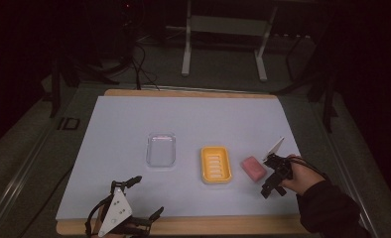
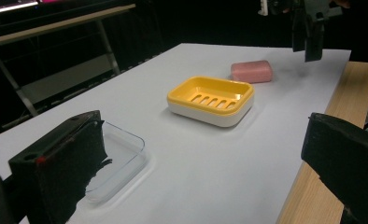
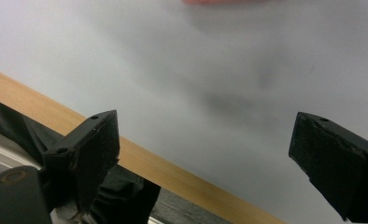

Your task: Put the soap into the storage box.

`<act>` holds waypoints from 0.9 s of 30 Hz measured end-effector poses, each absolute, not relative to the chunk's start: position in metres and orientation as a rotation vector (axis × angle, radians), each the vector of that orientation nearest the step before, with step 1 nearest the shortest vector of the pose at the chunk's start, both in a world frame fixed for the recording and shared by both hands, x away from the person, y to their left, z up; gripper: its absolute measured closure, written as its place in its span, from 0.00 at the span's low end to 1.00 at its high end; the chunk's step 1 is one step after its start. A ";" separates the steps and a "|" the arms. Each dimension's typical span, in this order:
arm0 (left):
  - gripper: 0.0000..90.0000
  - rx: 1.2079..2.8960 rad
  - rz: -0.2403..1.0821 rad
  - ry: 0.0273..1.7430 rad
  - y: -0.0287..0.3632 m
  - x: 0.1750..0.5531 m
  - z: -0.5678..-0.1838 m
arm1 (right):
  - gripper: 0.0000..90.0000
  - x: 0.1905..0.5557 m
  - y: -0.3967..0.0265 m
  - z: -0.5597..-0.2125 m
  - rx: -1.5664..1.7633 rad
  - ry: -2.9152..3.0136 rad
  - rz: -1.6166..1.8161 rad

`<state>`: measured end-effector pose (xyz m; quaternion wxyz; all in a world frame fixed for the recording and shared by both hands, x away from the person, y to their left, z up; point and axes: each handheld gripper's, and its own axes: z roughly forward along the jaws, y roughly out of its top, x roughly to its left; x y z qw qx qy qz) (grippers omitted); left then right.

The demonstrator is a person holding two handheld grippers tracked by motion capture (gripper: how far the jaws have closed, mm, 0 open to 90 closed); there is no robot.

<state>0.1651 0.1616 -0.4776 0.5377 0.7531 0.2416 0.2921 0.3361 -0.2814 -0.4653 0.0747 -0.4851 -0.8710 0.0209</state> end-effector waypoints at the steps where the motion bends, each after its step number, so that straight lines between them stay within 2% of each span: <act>1: 0.00 1.792 0.694 0.575 0.162 0.165 -0.478 | 0.10 0.338 -0.280 -0.465 -1.454 -2.619 0.062; 16: 0.00 1.790 0.697 0.576 0.162 0.165 -0.477 | 0.10 0.362 -0.262 -0.460 -1.400 -2.686 0.008; 27: 0.00 1.797 0.690 0.578 0.162 0.166 -0.478 | 0.10 0.377 -0.253 -0.472 -1.360 -2.757 -0.040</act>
